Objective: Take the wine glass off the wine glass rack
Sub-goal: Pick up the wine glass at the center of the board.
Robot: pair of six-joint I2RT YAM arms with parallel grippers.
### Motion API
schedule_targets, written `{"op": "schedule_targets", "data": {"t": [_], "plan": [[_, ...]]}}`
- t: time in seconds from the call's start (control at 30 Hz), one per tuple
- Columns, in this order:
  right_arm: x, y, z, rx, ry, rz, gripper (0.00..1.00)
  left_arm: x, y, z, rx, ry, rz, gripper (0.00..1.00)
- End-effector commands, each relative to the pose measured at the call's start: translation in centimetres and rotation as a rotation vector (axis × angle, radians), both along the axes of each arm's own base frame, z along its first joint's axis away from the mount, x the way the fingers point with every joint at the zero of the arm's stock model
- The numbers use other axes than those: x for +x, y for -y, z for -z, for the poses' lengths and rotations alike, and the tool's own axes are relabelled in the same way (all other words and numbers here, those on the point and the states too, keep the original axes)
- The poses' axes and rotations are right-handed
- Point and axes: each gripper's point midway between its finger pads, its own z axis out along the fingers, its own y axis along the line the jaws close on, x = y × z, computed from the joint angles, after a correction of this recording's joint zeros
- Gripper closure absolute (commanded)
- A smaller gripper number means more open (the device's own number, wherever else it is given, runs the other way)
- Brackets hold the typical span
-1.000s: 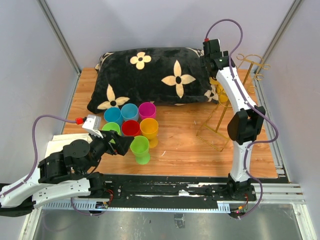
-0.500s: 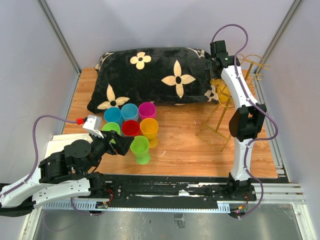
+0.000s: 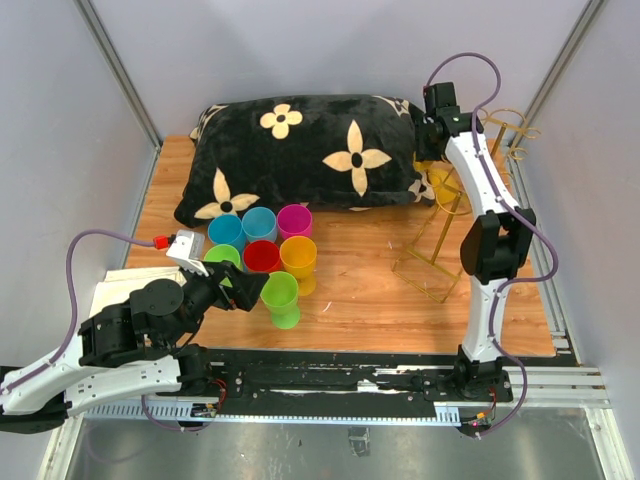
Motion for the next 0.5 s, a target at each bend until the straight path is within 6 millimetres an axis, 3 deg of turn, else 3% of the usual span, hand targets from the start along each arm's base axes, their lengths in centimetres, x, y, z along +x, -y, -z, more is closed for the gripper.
{"op": "schedule_targets", "data": {"t": [0.0, 0.1, 0.2, 0.4, 0.47], "plan": [[0.3, 0.9, -0.9, 0.072, 0.050, 0.034, 0.64, 0.3, 0.0, -0.5, -0.019, 0.012, -0.024, 0.00], [0.2, 0.9, -1.9, 0.084, 0.077, 0.035, 0.80, 0.4, -0.1, -0.5, -0.018, 0.011, -0.025, 0.00], [0.1, 0.5, -2.8, 0.111, 0.105, 0.027, 0.89, 0.3, -0.1, -0.5, -0.022, 0.011, -0.026, 0.00], [0.3, -0.7, -3.3, 0.198, 0.140, 0.013, 0.95, 0.3, -0.1, -0.6, -0.025, 0.011, -0.024, 0.00], [0.1, -1.0, -5.2, 0.224, 0.185, 0.007, 0.99, 0.3, -0.2, -0.6, -0.028, 0.011, -0.024, 0.00]]}}
